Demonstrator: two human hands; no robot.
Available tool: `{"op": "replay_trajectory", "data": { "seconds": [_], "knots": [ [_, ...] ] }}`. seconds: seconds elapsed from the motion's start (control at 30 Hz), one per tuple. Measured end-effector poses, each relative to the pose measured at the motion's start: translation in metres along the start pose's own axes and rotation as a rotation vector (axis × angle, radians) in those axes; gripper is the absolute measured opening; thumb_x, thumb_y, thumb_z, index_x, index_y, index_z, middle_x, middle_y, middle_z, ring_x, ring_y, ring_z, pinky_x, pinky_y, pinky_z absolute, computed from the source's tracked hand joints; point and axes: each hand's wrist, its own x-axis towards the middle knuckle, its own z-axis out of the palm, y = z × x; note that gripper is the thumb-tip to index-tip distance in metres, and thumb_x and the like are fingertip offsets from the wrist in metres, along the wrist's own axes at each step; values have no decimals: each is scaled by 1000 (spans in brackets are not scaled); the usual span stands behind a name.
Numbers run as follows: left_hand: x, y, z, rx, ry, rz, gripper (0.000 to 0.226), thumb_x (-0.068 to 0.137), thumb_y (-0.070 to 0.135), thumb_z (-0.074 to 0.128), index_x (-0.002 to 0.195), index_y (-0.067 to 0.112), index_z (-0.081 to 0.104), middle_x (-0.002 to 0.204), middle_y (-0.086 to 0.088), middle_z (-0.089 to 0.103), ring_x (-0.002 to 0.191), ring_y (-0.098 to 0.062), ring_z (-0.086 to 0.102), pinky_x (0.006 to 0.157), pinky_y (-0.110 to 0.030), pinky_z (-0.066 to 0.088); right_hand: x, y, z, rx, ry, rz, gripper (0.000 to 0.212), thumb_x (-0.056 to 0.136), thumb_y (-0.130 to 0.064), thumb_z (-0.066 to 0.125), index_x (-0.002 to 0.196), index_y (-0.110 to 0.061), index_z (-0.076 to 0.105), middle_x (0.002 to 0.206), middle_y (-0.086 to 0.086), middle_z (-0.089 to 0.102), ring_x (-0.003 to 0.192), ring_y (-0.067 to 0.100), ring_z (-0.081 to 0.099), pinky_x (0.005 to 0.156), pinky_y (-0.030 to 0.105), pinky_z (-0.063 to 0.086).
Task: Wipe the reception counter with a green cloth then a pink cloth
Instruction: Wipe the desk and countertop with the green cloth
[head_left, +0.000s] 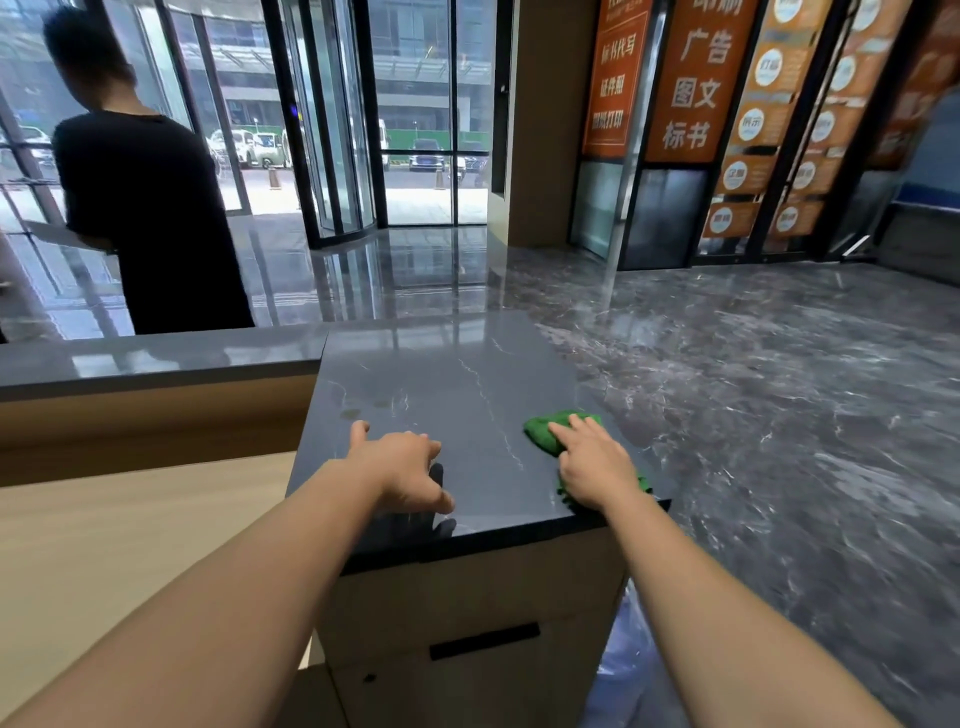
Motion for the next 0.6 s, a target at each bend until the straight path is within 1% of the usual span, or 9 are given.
{"op": "replay_trajectory", "data": {
  "seconds": [0.07,0.17,0.23,0.3,0.37,0.47,0.53,0.6],
  "knots": [
    [-3,5,-1,-7,14,6,66,82,59,57,134,20,48,133,3,53,126,-20,46,111,-57,2,2,20,-4,-13,11,67,55,97,-15,33,151,-25,29,162,5,15,149,23,12,120,37,17],
    [-11,7,-1,-22,23,-4,64,83,58,57,133,20,48,131,2,54,126,-20,47,111,-58,3,-2,8,-3,-6,32,144,54,96,-12,34,149,-21,30,160,9,17,148,27,13,118,42,19],
    [-17,5,0,-26,42,-23,62,83,56,57,133,19,49,134,1,53,126,-20,47,111,-57,4,-7,-17,2,15,30,193,56,97,-14,33,152,-20,24,161,10,11,149,29,8,120,45,13],
    [-21,3,0,-19,57,-47,60,85,54,57,133,19,49,136,1,52,127,-20,46,111,-57,4,-12,-47,9,39,28,194,57,98,-17,33,153,-19,20,162,11,6,149,30,3,120,46,7],
    [-25,1,-3,-19,59,-72,57,85,50,56,133,20,48,138,0,50,130,-20,43,111,-57,4,-18,-78,16,55,12,120,58,98,-18,35,154,-19,19,162,11,4,149,30,1,121,46,5],
    [-26,1,-9,-2,67,-99,57,86,43,55,138,22,44,145,2,45,137,-17,36,112,-56,2,-23,-110,23,46,-64,-125,59,97,-15,37,154,-20,19,163,11,3,150,29,1,121,46,6],
    [-25,2,-13,1,72,-96,61,87,40,54,144,23,38,151,4,39,142,-15,29,113,-56,-1,-18,-106,20,22,-121,-264,60,98,-14,36,154,-22,18,163,8,3,150,27,2,121,44,8],
    [-23,3,-17,5,62,-85,64,88,39,55,147,24,34,155,4,32,144,-15,25,114,-57,-2,-6,-85,15,1,-151,-325,58,100,-15,34,155,-25,18,163,6,5,150,24,4,121,41,11]
  ]
}}
